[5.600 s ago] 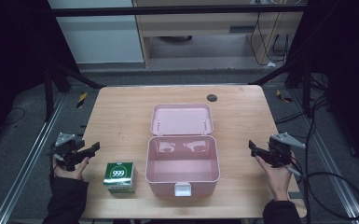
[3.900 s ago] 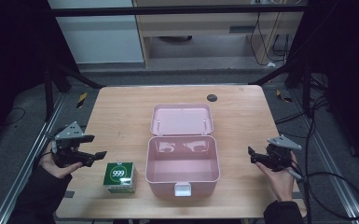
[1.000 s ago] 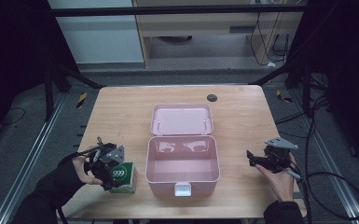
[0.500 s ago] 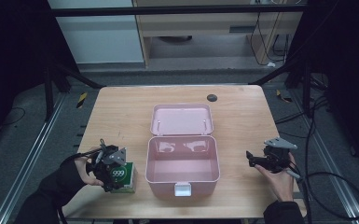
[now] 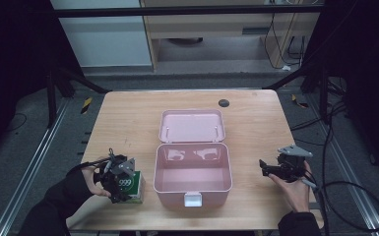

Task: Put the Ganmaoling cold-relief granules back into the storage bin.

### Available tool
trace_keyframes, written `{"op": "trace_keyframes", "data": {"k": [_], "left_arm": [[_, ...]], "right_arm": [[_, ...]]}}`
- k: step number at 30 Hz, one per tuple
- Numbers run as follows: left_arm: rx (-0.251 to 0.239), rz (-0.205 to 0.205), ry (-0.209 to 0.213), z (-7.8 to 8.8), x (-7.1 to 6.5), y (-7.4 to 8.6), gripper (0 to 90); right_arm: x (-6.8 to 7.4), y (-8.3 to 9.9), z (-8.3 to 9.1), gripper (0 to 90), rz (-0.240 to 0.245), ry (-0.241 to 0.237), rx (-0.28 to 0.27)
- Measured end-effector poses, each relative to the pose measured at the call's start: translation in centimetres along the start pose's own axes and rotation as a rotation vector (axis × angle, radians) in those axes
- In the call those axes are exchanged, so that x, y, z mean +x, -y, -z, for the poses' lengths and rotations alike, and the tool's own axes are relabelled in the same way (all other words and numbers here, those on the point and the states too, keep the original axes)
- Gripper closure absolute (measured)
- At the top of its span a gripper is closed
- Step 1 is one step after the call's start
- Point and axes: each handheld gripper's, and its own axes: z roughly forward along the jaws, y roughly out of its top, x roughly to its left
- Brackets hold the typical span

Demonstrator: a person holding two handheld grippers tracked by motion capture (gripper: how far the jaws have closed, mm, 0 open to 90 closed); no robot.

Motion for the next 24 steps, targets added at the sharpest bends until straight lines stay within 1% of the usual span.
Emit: {"op": "trace_keyframes", "data": {"k": [2,9,11,13,20,24], "left_arm": [[0.013,-0.008,0.004,-0.2,0.2,-0.1,6.3],[0.001,-0.008,0.014,-0.5,0.2,0.0,7.9],[-0.005,-0.002,0.023,-0.5,0.3,0.1,8.0],[-0.006,-0.006,0.030,-0.6,0.4,0.2,8.4],[0.002,-0.012,0.053,-1.1,0.7,0.1,8.7],[-0.005,-0.005,0.052,-1.0,0.6,0.2,11.2]], "right_arm": [[0.0,0.0,0.0,5.2,0.000,-0.001,0.000],[0.0,0.0,0.0,5.1,0.004,-0.001,0.002],[0.1,0.0,0.0,5.1,0.003,-0.003,0.005],[0.1,0.0,-0.1,5.1,0.003,-0.004,0.005],[0.0,0.0,-0.1,4.9,0.008,-0.004,0.008],[0.0,0.0,-0.1,5.0,0.003,-0.005,0.006]]}}
